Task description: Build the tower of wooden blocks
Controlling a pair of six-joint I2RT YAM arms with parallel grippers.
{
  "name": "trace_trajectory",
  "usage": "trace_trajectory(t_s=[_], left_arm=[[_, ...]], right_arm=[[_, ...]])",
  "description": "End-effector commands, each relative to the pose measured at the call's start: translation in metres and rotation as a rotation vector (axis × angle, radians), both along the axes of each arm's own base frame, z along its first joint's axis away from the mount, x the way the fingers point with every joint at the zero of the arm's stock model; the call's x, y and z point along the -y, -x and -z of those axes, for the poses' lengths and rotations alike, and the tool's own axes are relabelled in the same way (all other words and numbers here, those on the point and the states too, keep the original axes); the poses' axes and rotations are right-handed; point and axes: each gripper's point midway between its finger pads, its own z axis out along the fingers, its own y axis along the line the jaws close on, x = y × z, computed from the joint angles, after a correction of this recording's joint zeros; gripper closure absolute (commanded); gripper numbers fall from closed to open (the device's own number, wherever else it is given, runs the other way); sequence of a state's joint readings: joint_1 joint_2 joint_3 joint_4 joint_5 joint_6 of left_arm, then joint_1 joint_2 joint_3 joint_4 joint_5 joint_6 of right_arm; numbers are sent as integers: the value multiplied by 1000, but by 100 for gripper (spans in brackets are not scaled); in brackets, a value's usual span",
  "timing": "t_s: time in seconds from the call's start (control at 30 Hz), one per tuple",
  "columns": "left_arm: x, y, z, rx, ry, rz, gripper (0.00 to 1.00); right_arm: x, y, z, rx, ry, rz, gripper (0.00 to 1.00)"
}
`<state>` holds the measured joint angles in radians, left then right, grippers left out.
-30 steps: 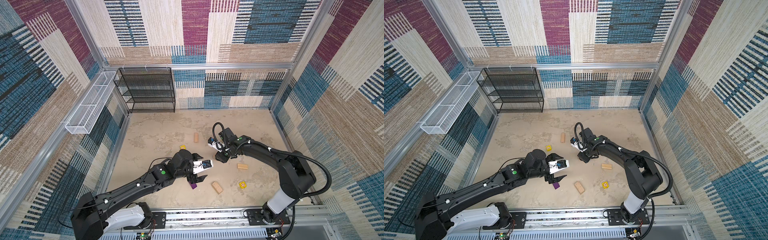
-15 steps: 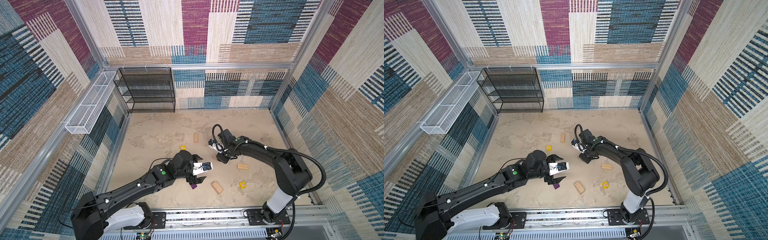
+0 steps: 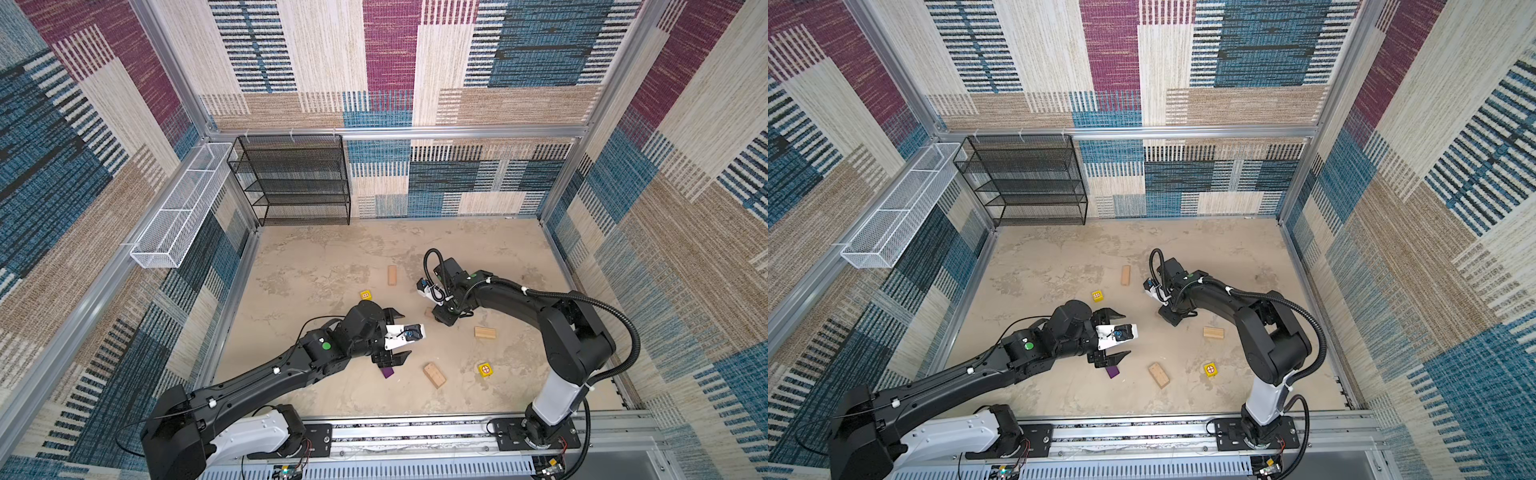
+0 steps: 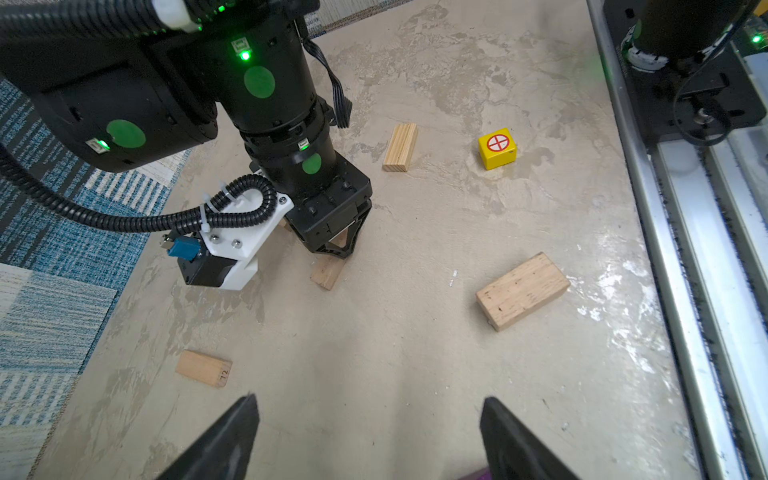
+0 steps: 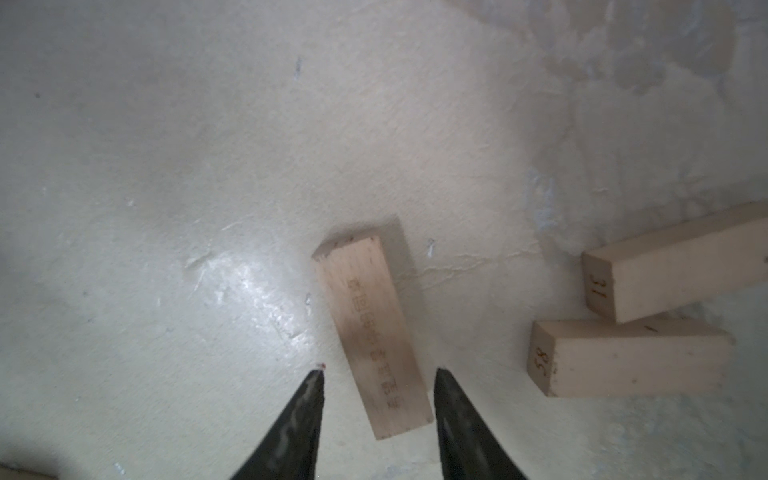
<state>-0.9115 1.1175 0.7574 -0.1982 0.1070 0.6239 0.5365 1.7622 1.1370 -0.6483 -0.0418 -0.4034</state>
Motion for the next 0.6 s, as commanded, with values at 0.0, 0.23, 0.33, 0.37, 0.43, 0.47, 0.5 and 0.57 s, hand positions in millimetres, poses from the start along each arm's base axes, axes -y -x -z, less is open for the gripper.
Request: trace_trajectory(t_s=[0.0,0.23,0.33,0.37,0.43,0.47,0.5,0.57], left_arm=[[-2,0,1,3,-17,3,12],[-3,-1,1,6,-20,0,12],[-3,-1,1,8,-22,-1,12],[-3,-1,1,8,-22,-2,12],[-3,-1,1,8,-22,-1,12],[-3,-1,1,9,-22,0,12],[-3,0,1,9,-23,0,12],[-4,0,1,8,-25,1,12]], right_arm=[[-3,-2,-1,0,-16,4,54],[-5,-1,2,-16,-20,2,57],[-5,0,2,-21,-20,1,58],[-5,0,3,-22,-22,1,59],[-6,0,3,-28,-24,0,60],[-6,1,4,-31,-23,-1,61],[-6,1,4,-33,-23,0,61],[-6,1,5,-38,-24,0,62]])
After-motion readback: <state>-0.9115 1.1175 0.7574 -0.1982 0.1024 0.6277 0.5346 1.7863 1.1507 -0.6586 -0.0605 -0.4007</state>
